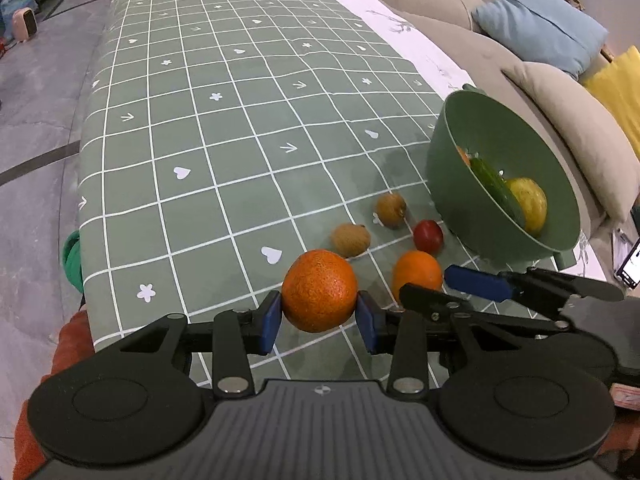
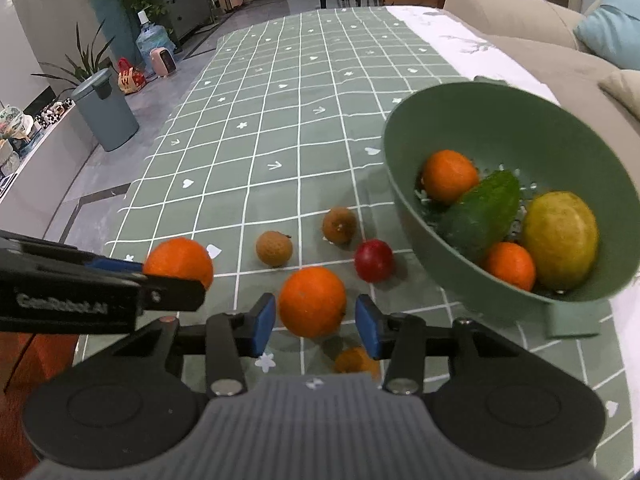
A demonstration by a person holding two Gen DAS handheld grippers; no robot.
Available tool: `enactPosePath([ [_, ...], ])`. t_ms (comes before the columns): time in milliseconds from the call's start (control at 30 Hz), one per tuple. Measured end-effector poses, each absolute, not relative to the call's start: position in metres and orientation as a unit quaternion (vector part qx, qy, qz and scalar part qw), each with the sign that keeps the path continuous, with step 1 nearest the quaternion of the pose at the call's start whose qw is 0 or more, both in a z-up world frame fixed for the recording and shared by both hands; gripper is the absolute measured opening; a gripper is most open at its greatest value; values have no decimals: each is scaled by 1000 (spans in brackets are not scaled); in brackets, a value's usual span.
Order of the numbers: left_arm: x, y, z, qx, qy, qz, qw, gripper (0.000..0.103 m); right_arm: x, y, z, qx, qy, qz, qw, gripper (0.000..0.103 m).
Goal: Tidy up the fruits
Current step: 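Grasp an orange with the left tool while the right tool grasps another orange, then lower both oranges into the colander and open both tools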
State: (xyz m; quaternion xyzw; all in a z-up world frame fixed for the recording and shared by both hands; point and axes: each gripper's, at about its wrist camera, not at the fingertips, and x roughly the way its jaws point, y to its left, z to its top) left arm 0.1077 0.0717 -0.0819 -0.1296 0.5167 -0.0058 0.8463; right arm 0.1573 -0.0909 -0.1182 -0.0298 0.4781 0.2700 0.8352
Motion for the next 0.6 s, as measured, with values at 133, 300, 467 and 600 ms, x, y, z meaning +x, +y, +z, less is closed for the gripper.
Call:
enactPosePath([
  [133, 110, 74, -81, -132, 514, -5, 848, 45, 162, -84, -124, -32, 485, 268, 832, 42],
  [300, 108, 72, -78, -132, 513, -7, 848, 45, 165, -82, -127, -32, 488, 268, 830, 37],
  [467, 104, 68, -69, -132, 507, -9, 852, 45, 158, -87, -116, -26, 480, 274, 833, 37],
  [600, 100, 64, -56, -131, 496, -13, 858, 45, 146, -98, -96, -26, 465, 280, 840, 37],
])
